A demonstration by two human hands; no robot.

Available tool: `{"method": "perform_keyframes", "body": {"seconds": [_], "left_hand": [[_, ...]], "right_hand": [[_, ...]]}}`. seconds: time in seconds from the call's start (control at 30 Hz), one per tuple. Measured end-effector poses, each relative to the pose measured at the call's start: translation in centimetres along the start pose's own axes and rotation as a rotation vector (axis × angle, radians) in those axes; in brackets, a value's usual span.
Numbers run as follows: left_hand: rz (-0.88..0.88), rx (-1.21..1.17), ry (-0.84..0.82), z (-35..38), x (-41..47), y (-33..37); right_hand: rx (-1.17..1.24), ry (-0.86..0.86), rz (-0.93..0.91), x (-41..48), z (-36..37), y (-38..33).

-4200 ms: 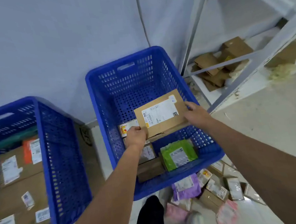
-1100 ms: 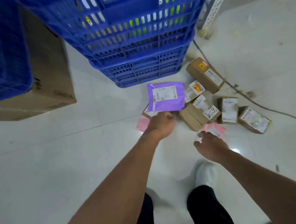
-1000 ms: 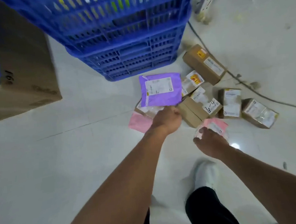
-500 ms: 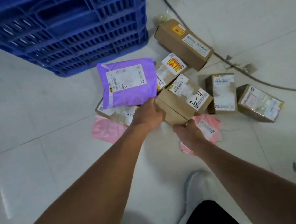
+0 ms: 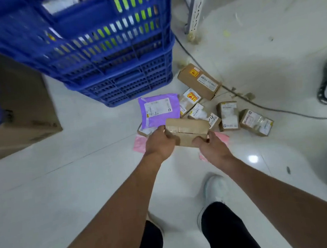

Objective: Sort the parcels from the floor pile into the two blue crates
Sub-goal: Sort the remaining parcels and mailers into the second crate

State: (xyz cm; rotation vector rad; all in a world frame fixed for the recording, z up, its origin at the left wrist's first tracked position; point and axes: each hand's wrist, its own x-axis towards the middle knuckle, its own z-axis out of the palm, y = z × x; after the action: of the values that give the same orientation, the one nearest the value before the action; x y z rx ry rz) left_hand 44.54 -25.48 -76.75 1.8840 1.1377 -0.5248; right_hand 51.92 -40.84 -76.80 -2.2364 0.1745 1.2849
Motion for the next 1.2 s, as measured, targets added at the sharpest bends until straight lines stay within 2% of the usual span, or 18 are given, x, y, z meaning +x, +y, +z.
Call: {"method": "perform_keyframes", "body": {"seconds": [0.13, 0.3, 0.63, 0.9, 1.2], "left_hand": [[-0.021, -0.011, 0.051, -5.6, -7.8, 2.7], [-0.046, -0.129, 0.025, -13.9, -16.5, 4.1], [0.06, -0.139, 0.085, -28.3, -28.9, 5.3], [0.189, -0.211, 0.194, -36.9, -31.9, 6.4], [0.207, -0.456, 0.242, -41.9, -28.3, 11.1]], "right_hand": [[0.043, -0.018, -0.02, -9.0, -1.9, -4.0], [0.044, -0.038, -0.113, -20.6, -3.2, -8.1], [-0.049, 0.058, -0.286, -37.0, -4.3, -18.4], [0.011, 0.109, -0.469, -40.4, -3.7, -25.4], [0.009, 0.052, -0.61, -39.3, -6.9, -33.8]]}}
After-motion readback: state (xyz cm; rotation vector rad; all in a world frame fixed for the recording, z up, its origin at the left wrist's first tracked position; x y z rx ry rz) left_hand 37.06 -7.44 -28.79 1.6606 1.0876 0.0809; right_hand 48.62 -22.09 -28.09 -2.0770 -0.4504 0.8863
